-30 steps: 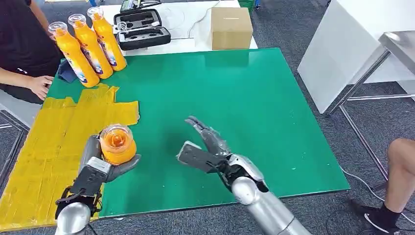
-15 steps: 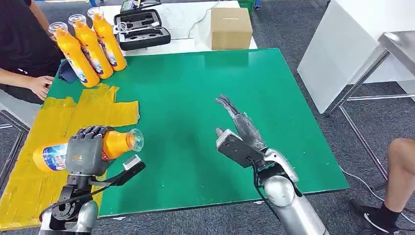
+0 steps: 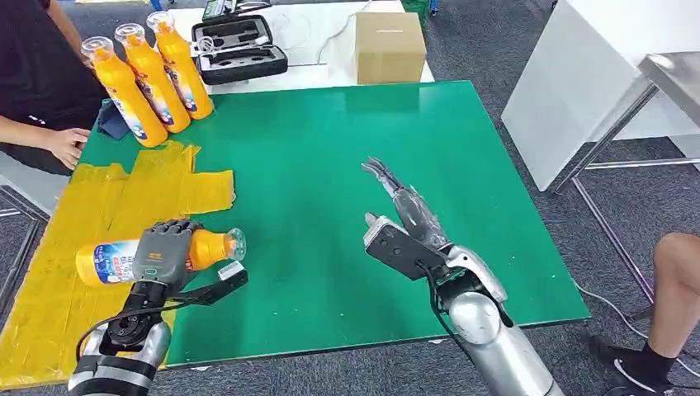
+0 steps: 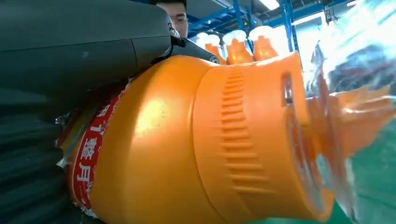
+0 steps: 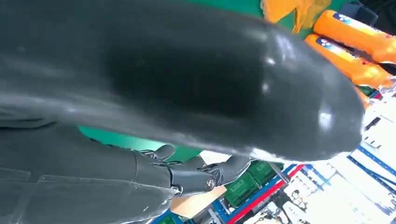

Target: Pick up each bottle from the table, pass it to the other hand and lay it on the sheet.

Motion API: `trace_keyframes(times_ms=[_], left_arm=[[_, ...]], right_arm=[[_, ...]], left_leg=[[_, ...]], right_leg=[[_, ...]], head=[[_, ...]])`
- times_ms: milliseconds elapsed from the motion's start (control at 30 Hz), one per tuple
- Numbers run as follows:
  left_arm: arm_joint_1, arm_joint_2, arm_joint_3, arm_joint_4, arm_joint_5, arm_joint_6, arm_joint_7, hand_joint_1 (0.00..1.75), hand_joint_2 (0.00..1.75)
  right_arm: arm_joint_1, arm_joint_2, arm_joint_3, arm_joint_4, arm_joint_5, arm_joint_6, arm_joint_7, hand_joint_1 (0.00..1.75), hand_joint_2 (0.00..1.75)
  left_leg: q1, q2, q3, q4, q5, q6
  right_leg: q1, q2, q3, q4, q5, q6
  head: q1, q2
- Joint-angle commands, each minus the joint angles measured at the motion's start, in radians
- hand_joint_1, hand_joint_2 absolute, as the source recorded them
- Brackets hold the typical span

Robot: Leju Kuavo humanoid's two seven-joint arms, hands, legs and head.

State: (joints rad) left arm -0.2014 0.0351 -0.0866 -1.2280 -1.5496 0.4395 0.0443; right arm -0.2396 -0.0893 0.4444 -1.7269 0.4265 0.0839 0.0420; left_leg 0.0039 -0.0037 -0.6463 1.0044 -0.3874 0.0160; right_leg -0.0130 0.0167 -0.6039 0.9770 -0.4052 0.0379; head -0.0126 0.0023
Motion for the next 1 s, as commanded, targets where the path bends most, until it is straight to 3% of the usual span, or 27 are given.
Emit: trace_keyframes(times_ms=[33, 267, 400, 600, 633, 667, 700, 1000], left_arm=[[-0.050, 0.019, -0.023, 0.089, -0.010, 0.000, 0.003, 1.75, 1.75], [-0.045, 0.018, -0.023, 0.084, -0.006, -0.019, -0.002, 1.75, 1.75], [-0.054, 0.043, -0.051, 0.170, -0.021, -0.065, -0.036, 1.75, 1.75], [-0.071, 0.064, -0.065, 0.271, -0.021, -0.019, -0.048, 1.75, 1.75], [-0.072, 0.071, -0.073, 0.274, -0.021, -0.019, -0.040, 0.26, 1.75], [-0.068, 0.069, -0.058, 0.266, -0.012, -0.012, -0.040, 0.00, 0.00], [-0.068, 0.099, -0.107, 0.258, -0.021, -0.022, 0.028, 0.00, 0.00], [-0.089, 0.130, -0.166, 0.308, -0.021, -0.055, 0.074, 0.00, 0.00]], right_arm=[[-0.039, -0.025, 0.028, 0.016, -0.003, 0.004, 0.006, 0.00, 0.00], [-0.038, -0.024, 0.029, 0.014, -0.004, 0.004, 0.006, 0.00, 0.00], [-0.037, -0.035, 0.035, -0.002, -0.002, 0.002, 0.014, 0.00, 0.00], [-0.045, -0.043, 0.049, 0.005, -0.003, 0.010, 0.020, 0.00, 0.00], [-0.044, -0.045, 0.050, 0.005, -0.003, 0.010, 0.020, 0.00, 0.00], [-0.040, -0.048, 0.050, 0.004, -0.003, 0.010, 0.019, 0.00, 0.00], [-0.034, -0.050, 0.048, 0.005, -0.002, 0.011, 0.024, 0.00, 0.00], [-0.032, -0.047, 0.048, 0.018, -0.002, 0.015, 0.022, 0.00, 0.00]], left_leg=[[0.000, 0.000, 0.003, 0.000, -0.001, -0.001], [0.000, 0.000, 0.003, 0.000, -0.001, -0.001], [0.000, 0.000, 0.006, 0.000, -0.002, -0.001], [0.000, 0.000, 0.004, 0.000, -0.001, -0.001], [0.000, 0.000, 0.004, 0.000, -0.001, -0.001], [0.000, 0.000, 0.003, 0.000, 0.000, -0.001], [0.000, 0.001, 0.004, 0.000, -0.001, -0.001], [0.000, -0.001, 0.005, -0.001, -0.001, -0.001]], right_leg=[[0.001, -0.002, 0.003, 0.001, -0.001, -0.002], [0.000, -0.001, 0.003, 0.001, -0.001, -0.001], [0.001, -0.002, 0.006, 0.001, -0.002, -0.002], [0.000, -0.001, 0.004, 0.000, -0.001, -0.002], [0.000, -0.001, 0.004, 0.000, -0.001, -0.002], [0.000, -0.001, 0.002, 0.000, -0.001, -0.001], [0.001, -0.001, 0.004, 0.000, -0.001, -0.002], [0.000, -0.002, 0.005, 0.000, -0.001, -0.002]], head=[[0.000, 0.000], [0.000, 0.000], [0.000, 0.000], [0.000, 0.000], [0.000, 0.000], [0.000, 0.000], [0.000, 0.000], [0.000, 0.000]])
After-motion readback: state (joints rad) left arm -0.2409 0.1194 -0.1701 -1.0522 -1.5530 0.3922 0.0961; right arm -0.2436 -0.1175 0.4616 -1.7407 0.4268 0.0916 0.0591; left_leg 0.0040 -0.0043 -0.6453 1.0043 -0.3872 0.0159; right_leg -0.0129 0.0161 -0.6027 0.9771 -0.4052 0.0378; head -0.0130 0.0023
